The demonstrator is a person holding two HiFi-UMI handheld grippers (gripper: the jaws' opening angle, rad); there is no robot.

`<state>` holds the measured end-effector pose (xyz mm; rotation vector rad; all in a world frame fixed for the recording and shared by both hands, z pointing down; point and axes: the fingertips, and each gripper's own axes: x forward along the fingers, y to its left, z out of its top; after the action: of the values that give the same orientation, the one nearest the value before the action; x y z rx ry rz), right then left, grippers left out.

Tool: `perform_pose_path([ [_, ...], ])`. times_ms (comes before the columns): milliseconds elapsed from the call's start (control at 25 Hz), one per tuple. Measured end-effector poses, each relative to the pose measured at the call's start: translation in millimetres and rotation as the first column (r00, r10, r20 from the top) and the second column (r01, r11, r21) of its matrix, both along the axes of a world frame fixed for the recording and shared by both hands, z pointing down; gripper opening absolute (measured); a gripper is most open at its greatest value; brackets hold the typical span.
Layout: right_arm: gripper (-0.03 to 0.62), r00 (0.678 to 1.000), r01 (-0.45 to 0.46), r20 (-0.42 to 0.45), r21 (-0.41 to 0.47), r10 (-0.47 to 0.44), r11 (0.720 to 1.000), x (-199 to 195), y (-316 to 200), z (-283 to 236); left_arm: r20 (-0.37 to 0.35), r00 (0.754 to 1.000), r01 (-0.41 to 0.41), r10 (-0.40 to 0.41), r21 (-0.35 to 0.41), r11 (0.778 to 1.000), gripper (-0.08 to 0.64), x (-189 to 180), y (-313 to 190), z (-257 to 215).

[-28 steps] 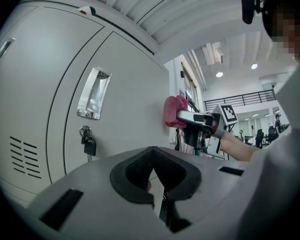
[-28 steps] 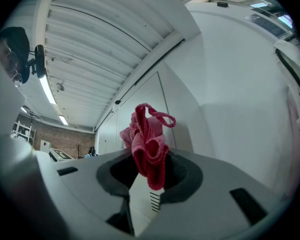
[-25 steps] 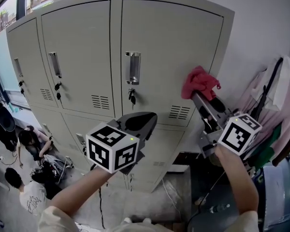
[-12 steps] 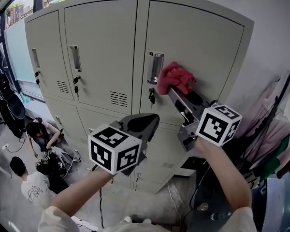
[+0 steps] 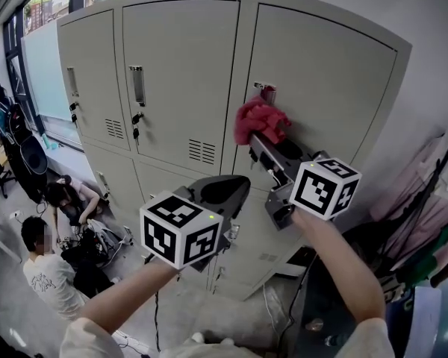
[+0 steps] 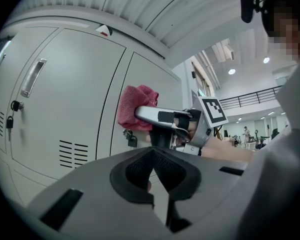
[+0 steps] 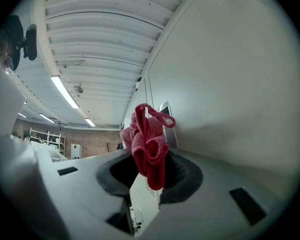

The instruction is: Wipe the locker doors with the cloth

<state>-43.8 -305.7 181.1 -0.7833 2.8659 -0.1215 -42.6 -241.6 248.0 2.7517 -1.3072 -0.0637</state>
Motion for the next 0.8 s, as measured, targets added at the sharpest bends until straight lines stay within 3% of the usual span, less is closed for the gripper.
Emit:
perform_pose_path([
  [800, 0.109, 0.998, -0.055, -0.008, -0.008, 0.055, 0.998, 19, -17, 8, 0.0, 1.0, -0.024, 0.024, 0.002, 1.0, 0.005, 14, -5, 1],
])
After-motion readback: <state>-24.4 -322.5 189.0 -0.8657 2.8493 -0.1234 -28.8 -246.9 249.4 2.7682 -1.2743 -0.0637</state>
